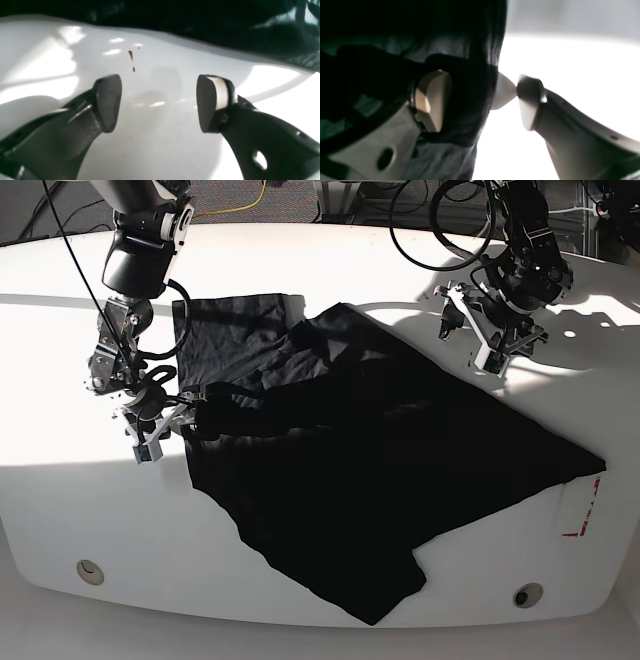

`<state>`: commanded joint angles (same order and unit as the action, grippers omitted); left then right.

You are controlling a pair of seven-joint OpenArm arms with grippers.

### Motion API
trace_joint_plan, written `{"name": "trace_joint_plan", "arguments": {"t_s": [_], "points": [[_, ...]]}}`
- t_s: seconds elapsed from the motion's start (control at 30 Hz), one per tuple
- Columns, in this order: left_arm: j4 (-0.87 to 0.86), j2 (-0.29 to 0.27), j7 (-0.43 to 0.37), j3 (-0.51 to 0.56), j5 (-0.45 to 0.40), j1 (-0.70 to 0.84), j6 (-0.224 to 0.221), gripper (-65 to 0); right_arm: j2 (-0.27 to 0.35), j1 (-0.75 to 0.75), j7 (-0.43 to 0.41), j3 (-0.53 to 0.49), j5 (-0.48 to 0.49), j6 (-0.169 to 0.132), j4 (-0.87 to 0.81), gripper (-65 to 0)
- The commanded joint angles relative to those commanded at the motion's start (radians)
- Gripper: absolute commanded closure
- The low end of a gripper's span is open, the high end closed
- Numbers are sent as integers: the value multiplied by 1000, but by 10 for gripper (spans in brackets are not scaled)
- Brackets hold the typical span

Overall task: Layout the t-shirt on the table in an organized manner, then fold the t-shirt properly
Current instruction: 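Regrasp the t-shirt edge with the right gripper, move left gripper away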

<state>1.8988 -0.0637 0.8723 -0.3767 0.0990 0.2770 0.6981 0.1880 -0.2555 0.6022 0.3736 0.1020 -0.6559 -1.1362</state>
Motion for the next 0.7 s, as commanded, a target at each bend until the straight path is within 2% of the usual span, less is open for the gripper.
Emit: {"name": "trace_joint_plan", "arguments": {"t_s": [0.17, 0.33, 0.47, 0.6, 0.7], "points": [[0, -3, 0, 0, 0, -2, 0, -433, -49, 2, 0, 0, 0, -38, 3, -417], [0, -3, 0, 0, -3, -5, 0, -433, -74, 3, 0, 0, -2, -42, 2, -403], [0, 2, 0, -25, -5, -31, 0, -433, -92, 3, 0, -2, -2, -42, 3, -296], [-5, 2, 2, -143, -6, -97, 0, -433, -94, 2, 0, -3, -2, -42, 0, -130], [-44, 3, 5, -242, -8, -166, 0, -433, -92, 0, 0, -3, -2, -42, 0, -52]]}}
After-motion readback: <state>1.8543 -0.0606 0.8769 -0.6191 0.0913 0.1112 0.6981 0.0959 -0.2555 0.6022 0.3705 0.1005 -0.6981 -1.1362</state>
